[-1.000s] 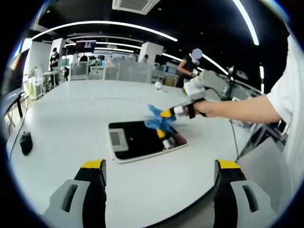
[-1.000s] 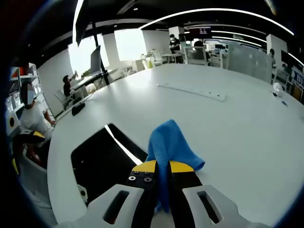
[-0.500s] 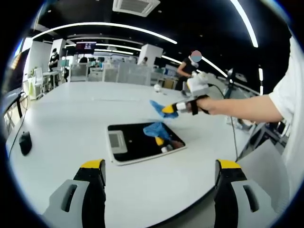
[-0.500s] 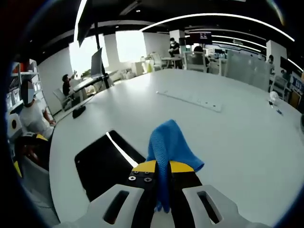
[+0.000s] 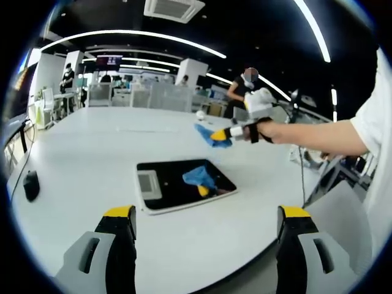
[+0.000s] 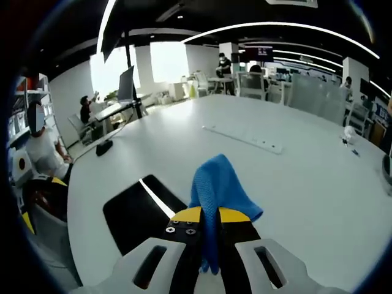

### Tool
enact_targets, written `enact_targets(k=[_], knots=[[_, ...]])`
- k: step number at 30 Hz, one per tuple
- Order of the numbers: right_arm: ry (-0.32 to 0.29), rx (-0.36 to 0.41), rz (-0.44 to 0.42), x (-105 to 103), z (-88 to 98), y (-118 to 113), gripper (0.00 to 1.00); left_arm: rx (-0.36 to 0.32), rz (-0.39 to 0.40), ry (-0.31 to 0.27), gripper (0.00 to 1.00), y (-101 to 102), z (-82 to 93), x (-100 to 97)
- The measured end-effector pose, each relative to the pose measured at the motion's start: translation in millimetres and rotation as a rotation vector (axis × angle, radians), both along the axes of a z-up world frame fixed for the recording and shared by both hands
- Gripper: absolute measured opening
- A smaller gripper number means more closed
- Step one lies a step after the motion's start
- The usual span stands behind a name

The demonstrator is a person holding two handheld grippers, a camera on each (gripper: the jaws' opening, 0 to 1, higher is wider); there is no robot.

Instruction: Wipe the mirror surface with the cleaning cloth until all visible marks leave the cleaned area.

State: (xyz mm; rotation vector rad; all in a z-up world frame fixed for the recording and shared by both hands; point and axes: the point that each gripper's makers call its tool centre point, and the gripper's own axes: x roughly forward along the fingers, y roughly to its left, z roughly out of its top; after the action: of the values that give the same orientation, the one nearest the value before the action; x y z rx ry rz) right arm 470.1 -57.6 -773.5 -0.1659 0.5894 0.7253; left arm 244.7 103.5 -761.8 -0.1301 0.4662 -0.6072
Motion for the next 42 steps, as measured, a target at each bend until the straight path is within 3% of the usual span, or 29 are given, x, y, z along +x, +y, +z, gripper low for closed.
enact_targets(k=[7,13,23,42], knots=[[-0.005,-0.001,-0.011,3,1.3,-10,0.03,0.002,-0.007,0.002,0.96,0,-0.9,-1.3],[-0.008,-0.004,-0.033,-13,5.7,-21,0.03,0.011,-0.017,0.001,0.96,-2,-1.6,-1.8],[0.004,-0.009,-0.068,-21,1.9,-47,0.03,0.027,-0.025,0.001,0.95,-3,-3.3,-3.1],[0.005,-0.03,-0.104,-50,8.2,-75,0.03,0.028,-0.023,-0.003,0.95,-3,-2.4,-3.2]])
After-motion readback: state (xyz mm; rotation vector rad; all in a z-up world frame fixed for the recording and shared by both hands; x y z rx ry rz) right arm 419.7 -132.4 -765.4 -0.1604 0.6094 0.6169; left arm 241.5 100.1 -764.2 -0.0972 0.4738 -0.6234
